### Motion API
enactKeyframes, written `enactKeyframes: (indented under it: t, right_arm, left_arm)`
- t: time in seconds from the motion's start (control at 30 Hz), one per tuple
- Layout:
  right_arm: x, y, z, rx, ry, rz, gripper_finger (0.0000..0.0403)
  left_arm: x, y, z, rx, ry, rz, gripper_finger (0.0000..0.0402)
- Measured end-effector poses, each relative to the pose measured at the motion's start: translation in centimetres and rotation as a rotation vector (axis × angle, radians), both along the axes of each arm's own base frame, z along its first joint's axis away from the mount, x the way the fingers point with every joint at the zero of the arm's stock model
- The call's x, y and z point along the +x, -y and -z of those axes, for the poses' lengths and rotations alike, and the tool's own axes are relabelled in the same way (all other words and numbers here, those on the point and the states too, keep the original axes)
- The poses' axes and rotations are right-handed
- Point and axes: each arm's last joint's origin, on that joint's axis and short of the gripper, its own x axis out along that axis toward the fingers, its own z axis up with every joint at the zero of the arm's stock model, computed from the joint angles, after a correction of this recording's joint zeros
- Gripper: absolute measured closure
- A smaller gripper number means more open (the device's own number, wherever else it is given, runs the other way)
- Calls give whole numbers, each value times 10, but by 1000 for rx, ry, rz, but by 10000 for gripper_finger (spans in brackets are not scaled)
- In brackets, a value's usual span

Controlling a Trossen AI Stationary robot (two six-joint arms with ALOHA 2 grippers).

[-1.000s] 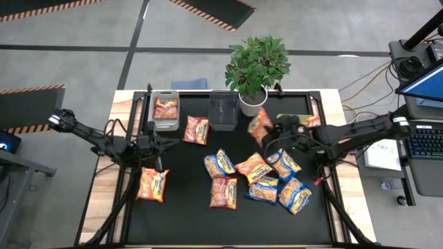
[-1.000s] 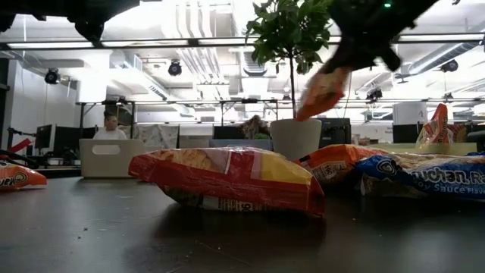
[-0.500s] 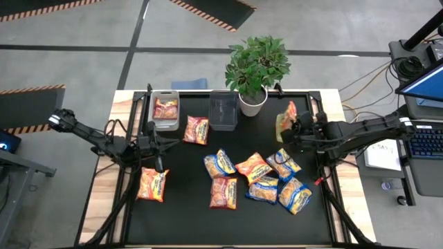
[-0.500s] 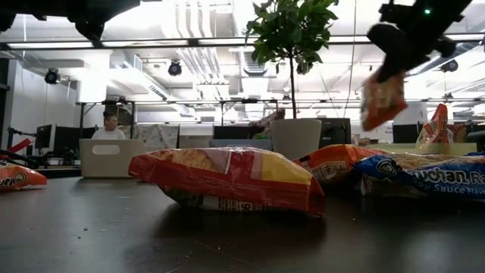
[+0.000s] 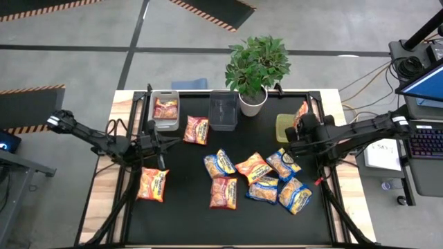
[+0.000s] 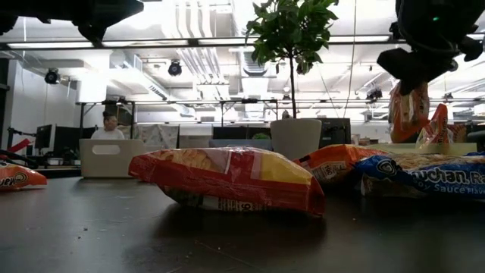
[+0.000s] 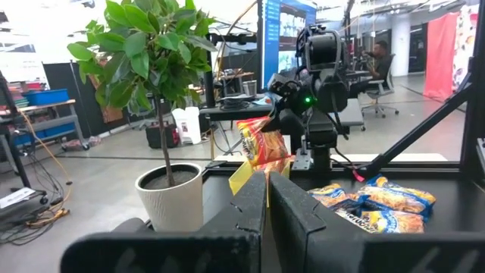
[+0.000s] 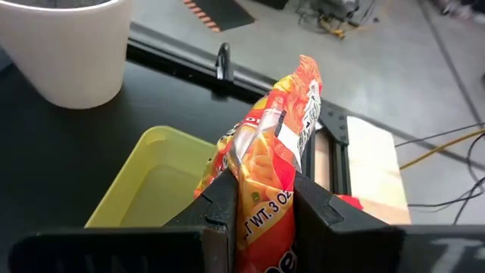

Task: Sort Maruchan noodles
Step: Put the orange noodle pack into the yellow bin

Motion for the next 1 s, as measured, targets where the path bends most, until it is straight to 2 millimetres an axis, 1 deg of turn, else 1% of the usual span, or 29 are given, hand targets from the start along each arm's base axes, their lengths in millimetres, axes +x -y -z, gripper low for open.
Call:
enactKeyframes:
  t: [0.17, 0.47, 1.0]
  right_arm:
    - [7, 0, 10, -63, -34, 17, 335]
    - [20, -1, 39, -85, -143, 65, 335]
    - [49, -5, 87, -121, -323, 69, 335]
  left_arm:
    - [2, 0, 1, 4, -10, -2, 402]
    - [4, 1, 3, 11, -24, -2, 402]
    - [8, 3, 8, 24, -56, -2, 402]
